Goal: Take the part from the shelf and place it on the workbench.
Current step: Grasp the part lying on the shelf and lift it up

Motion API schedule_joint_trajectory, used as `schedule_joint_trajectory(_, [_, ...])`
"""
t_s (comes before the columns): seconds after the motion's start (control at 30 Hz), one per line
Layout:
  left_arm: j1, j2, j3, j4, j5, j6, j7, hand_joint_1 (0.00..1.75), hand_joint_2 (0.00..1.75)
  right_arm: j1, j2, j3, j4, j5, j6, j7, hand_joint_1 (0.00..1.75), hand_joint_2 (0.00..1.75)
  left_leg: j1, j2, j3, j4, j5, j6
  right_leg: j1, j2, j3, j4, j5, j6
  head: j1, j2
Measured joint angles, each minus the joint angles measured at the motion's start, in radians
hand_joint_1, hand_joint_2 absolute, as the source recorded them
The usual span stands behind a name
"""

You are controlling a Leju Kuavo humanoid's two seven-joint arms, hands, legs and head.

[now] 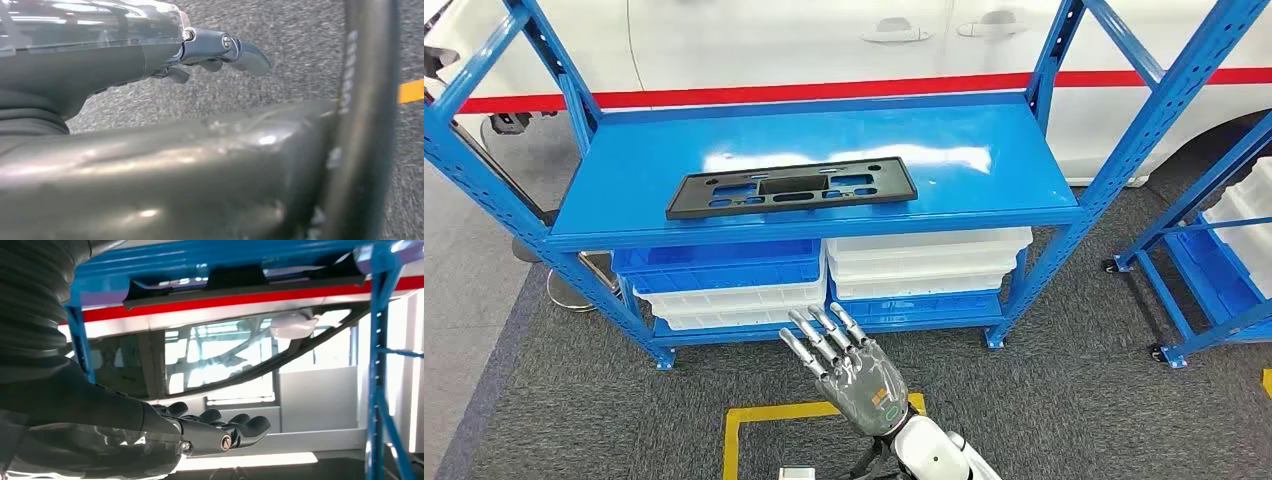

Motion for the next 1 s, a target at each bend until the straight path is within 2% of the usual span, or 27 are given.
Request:
schedule_joint_trajectory(0.1, [-0.002, 0.0, 0.0, 0.0, -0.005, -0.003, 0.001, 0.0, 0.0, -0.013, -0.006, 0.023, 0.0, 0.002, 0.0, 0.018, 0.0, 1.75, -0.005, -0.005, 0.002, -0.007, -0.008, 0.015, 0.004, 0.002, -0.004, 0.002, 0.0, 0.011, 0.0, 0.0])
schedule_joint_trajectory(0.2, [-0.002, 0.0, -0.001, 0.0, -0.006, -0.004, 0.002, 0.0, 0.0, -0.022, -0.013, 0.052, 0.0, 0.004, 0.0, 0.028, 0.0, 1.75, -0.004, -0.005, 0.001, -0.011, -0.003, 0.041, 0.001, 0.0, -0.007, 0.011, -0.009, 0.024, 0.0, 0.0])
schedule_joint_trajectory(0.27, [-0.003, 0.001, -0.001, 0.0, -0.007, -0.008, 0.002, 0.0, 0.0, -0.03, -0.018, 0.068, 0.001, 0.003, -0.001, 0.032, 0.0, 1.75, -0.004, -0.003, 0.001, -0.014, 0.001, 0.055, 0.001, -0.004, -0.043, 0.089, -0.057, 0.028, 0.0, 0.0])
schedule_joint_trajectory(0.33, [-0.003, 0.003, -0.001, 0.0, -0.008, -0.013, 0.002, 0.0, 0.0, -0.036, -0.023, 0.082, 0.006, -0.001, -0.001, 0.035, 0.0, 1.75, -0.009, -0.001, -0.002, -0.014, 0.0, 0.062, 0.003, -0.005, -0.111, 0.224, -0.116, 0.028, 0.0, 0.0])
schedule_joint_trajectory(0.37, [-0.003, 0.004, -0.001, 0.0, -0.009, -0.015, 0.002, 0.0, 0.0, -0.037, -0.026, 0.087, 0.01, -0.004, -0.001, 0.037, 0.0, 1.75, -0.012, -0.001, -0.002, -0.014, 0.0, 0.063, 0.004, -0.005, -0.136, 0.272, -0.127, 0.027, 0.001, 0.0])
schedule_joint_trajectory(0.4, [-0.002, 0.004, -0.001, 0.0, -0.009, -0.017, 0.002, 0.0, 0.0, -0.037, -0.028, 0.092, 0.013, -0.005, -0.001, 0.038, 0.0, 1.75, -0.015, -0.001, -0.001, -0.014, 0.0, 0.065, 0.006, -0.005, -0.146, 0.286, -0.119, 0.023, 0.001, 0.0])
schedule_joint_trajectory(0.43, [-0.002, 0.004, -0.001, 0.0, -0.009, -0.018, 0.002, 0.0, 0.0, -0.038, -0.03, 0.096, 0.016, -0.006, -0.001, 0.039, 0.0, 1.75, -0.019, -0.002, 0.001, -0.014, -0.001, 0.065, 0.008, -0.005, -0.135, 0.26, -0.092, 0.017, 0.0, 0.0])
schedule_joint_trajectory(0.5, [-0.002, 0.004, -0.002, 0.001, -0.01, -0.019, 0.002, 0.0, 0.0, -0.043, -0.032, 0.101, 0.019, -0.007, -0.001, 0.039, 0.0, 1.75, -0.024, -0.003, 0.005, -0.014, -0.003, 0.066, 0.018, -0.006, -0.076, 0.132, -0.022, -0.002, 0.0, 0.0])
schedule_joint_trajectory(0.53, [-0.003, 0.004, -0.002, 0.001, -0.01, -0.02, 0.001, 0.0, 0.0, -0.048, -0.032, 0.103, 0.021, -0.008, -0.001, 0.039, 0.0, 1.75, -0.027, -0.003, 0.005, -0.013, -0.004, 0.065, 0.022, -0.007, -0.048, 0.07, 0.0, -0.01, 0.0, 0.0])
schedule_joint_trajectory(0.57, [-0.003, 0.003, -0.003, 0.002, -0.01, -0.024, -0.001, 0.0, 0.0, -0.051, -0.032, 0.105, 0.022, -0.01, -0.001, 0.039, 0.0, 1.75, -0.028, -0.003, 0.004, -0.013, -0.004, 0.062, 0.026, -0.008, -0.032, 0.031, 0.01, -0.016, 0.0, 0.0])
schedule_joint_trajectory(0.63, [-0.004, 0.004, -0.003, 0.002, -0.006, -0.037, -0.008, 0.0, 0.0, -0.057, -0.033, 0.111, 0.026, -0.017, -0.001, 0.039, 0.0, 1.75, -0.027, -0.001, 0.001, -0.014, -0.003, 0.052, 0.031, -0.008, -0.025, 0.006, 0.011, -0.019, 0.0, 0.0])
schedule_joint_trajectory(0.7, [-0.004, 0.008, -0.003, 0.002, -0.001, -0.052, -0.015, 0.0, 0.0, -0.058, -0.033, 0.115, 0.03, -0.025, -0.001, 0.036, 0.0, 1.75, -0.026, -0.001, 0.0, -0.01, -0.009, 0.041, 0.025, -0.007, -0.019, -0.006, 0.017, -0.022, 0.0, 0.0])
schedule_joint_trajectory(0.73, [-0.005, 0.01, -0.003, 0.002, 0.002, -0.057, -0.018, 0.0, 0.0, -0.06, -0.033, 0.117, 0.031, -0.029, -0.001, 0.034, 0.0, 1.75, -0.025, -0.001, -0.008, 0.012, -0.024, 0.035, 0.021, -0.008, -0.014, -0.013, 0.02, -0.025, 0.0, 0.0])
schedule_joint_trajectory(0.77, [-0.005, 0.012, -0.003, 0.002, 0.004, -0.062, -0.019, 0.0, 0.0, -0.061, -0.032, 0.118, 0.033, -0.033, -0.001, 0.031, 0.0, 1.75, -0.024, -0.001, -0.026, 0.051, -0.048, 0.03, 0.017, -0.01, -0.01, -0.018, 0.022, -0.027, 0.0, 0.0])
schedule_joint_trajectory(0.83, [-0.003, 0.013, -0.003, 0.002, 0.005, -0.071, -0.022, 0.0, 0.0, -0.064, -0.032, 0.12, 0.039, -0.042, -0.001, 0.024, 0.0, 1.75, -0.018, -0.002, -0.082, 0.171, -0.103, 0.019, 0.018, -0.011, -0.009, -0.02, 0.022, -0.031, 0.0, 0.0])
schedule_joint_trajectory(0.87, [-0.002, 0.014, -0.003, 0.002, 0.005, -0.073, -0.022, 0.0, 0.0, -0.064, -0.032, 0.121, 0.044, -0.047, -0.001, 0.02, 0.0, 1.75, -0.015, -0.002, -0.106, 0.219, -0.117, 0.015, 0.018, -0.011, -0.009, -0.019, 0.021, -0.031, 0.0, 0.0])
schedule_joint_trajectory(0.9, [-0.001, 0.017, -0.003, 0.002, 0.005, -0.073, -0.023, 0.0, 0.0, -0.064, -0.032, 0.121, 0.049, -0.052, -0.001, 0.015, 0.0, 1.75, -0.012, -0.002, -0.118, 0.238, -0.114, 0.011, 0.017, -0.011, -0.009, -0.018, 0.02, -0.03, 0.0, 0.0])
schedule_joint_trajectory(0.93, [-0.001, 0.019, -0.003, 0.002, 0.004, -0.073, -0.022, 0.0, 0.0, -0.064, -0.031, 0.121, 0.054, -0.058, -0.001, 0.011, 0.0, 1.75, -0.009, -0.001, -0.111, 0.22, -0.092, 0.009, 0.016, -0.01, -0.008, -0.017, 0.019, -0.028, 0.0, 0.0])
schedule_joint_trajectory(1.0, [-0.001, 0.025, -0.003, 0.002, 0.002, -0.073, -0.02, 0.0, 0.0, -0.064, -0.026, 0.121, 0.064, -0.073, -0.001, -0.001, 0.0, 1.75, -0.003, -0.001, -0.057, 0.104, -0.028, 0.004, 0.013, -0.008, -0.006, -0.01, 0.013, -0.02, 0.0, 0.0])
